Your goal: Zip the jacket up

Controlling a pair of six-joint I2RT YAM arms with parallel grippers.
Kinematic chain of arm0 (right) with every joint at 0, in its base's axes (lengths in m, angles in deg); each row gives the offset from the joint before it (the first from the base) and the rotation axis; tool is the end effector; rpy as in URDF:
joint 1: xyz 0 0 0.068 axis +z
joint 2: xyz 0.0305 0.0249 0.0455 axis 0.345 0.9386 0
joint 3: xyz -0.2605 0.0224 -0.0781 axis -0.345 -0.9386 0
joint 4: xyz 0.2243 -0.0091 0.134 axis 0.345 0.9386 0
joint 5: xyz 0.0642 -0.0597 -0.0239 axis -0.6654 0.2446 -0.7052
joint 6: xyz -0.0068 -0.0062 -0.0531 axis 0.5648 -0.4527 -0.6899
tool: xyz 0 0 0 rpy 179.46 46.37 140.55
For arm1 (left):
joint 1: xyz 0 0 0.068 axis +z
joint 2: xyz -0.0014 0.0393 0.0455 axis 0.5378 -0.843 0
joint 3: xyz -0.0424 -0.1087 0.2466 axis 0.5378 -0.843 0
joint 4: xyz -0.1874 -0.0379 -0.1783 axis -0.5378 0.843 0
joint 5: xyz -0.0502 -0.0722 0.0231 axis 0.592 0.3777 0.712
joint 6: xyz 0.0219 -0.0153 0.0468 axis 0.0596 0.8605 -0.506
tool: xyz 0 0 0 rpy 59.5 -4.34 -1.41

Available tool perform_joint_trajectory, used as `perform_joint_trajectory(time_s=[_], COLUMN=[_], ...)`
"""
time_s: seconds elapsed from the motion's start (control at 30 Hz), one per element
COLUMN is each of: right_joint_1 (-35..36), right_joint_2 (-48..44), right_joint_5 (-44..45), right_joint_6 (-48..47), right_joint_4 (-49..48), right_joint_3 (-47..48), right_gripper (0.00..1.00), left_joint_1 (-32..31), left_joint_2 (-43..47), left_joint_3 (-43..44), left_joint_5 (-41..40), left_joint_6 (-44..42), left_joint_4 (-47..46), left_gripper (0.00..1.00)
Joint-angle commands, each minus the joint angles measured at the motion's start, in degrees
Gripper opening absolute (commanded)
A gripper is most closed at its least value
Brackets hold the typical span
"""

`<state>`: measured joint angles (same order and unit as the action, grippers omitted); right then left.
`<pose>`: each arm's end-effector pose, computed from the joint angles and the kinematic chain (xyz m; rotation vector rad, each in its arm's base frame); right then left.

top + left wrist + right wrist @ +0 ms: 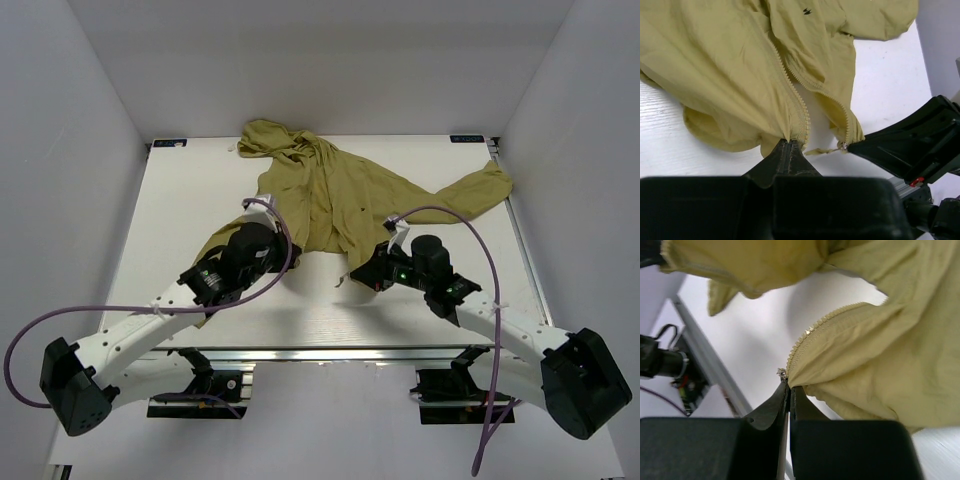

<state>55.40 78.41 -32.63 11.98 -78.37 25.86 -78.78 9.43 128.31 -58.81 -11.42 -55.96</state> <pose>0.1816 0.1427 0.2212 -0.4126 1.9854 1.0174 0.1667 -0.1609 0.2977 -0.0268 2.1522 -0.6188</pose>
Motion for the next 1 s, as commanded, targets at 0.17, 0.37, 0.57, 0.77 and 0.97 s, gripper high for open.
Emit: perform_joint_trajectory(time_s=[0.17, 0.37, 0.57, 0.77, 0.97], right_joint_1=[-0.5, -0.5, -0.6, -0.5, -0.5], right_joint_2=[4.0, 7.3, 9.5, 7.6, 9.3], right_joint_5=[-11.6, -13.3, -12.9, -9.2, -4.6], right_joint_6=[7.4, 6.9, 6.7, 3.0, 2.4], right_joint_4=[-25.8, -29.6, -28.2, -26.9, -28.1], right_joint_3=[-1.4, -1.1, 0.9, 0.8, 2.3], right_gripper=[0.0, 0.0, 0.0, 0.0, 0.0], left_joint_1=[0.0, 0.1, 0.0, 0.0, 0.1], left_joint_2=[1.7, -0.5, -4.6, -6.1, -9.2], left_joint_3=[-6.0, -6.3, -5.4, -5.6, -4.0], left_joint_5=[1.5, 3.5, 7.5, 10.1, 17.0], left_joint_6=[3.4, 5.0, 5.7, 5.7, 6.1], left_joint_4=[-14.1, -19.4, -22.0, -23.4, -25.2], left_gripper=[0.0, 0.0, 0.0, 0.0, 0.0])
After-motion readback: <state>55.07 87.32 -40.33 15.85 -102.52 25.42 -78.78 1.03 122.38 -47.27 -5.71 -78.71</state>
